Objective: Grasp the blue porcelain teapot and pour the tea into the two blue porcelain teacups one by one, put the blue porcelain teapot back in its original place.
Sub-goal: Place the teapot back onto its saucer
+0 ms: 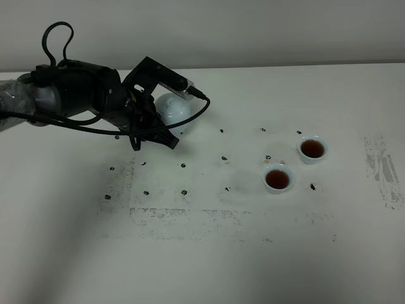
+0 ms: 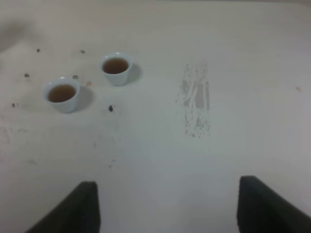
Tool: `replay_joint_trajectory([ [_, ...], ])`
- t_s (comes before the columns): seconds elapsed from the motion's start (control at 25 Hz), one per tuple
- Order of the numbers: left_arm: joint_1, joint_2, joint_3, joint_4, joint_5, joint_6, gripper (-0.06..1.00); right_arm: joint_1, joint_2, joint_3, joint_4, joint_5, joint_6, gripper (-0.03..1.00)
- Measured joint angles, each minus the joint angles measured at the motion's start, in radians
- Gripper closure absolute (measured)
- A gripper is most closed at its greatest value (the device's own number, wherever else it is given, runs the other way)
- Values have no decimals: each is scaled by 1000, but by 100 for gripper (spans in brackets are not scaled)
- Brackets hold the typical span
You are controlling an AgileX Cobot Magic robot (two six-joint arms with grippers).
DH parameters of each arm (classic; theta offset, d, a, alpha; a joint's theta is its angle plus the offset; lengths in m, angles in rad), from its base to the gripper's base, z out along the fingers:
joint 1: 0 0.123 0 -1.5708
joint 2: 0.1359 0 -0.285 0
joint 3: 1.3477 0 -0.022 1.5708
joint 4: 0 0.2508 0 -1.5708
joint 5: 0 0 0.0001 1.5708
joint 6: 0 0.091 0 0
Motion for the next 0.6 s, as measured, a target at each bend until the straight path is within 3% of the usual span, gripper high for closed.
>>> replay_joint_trajectory([
  [0.6, 0, 59, -15, -1, -22, -1, 89, 0, 0, 0, 0, 0, 0, 40],
])
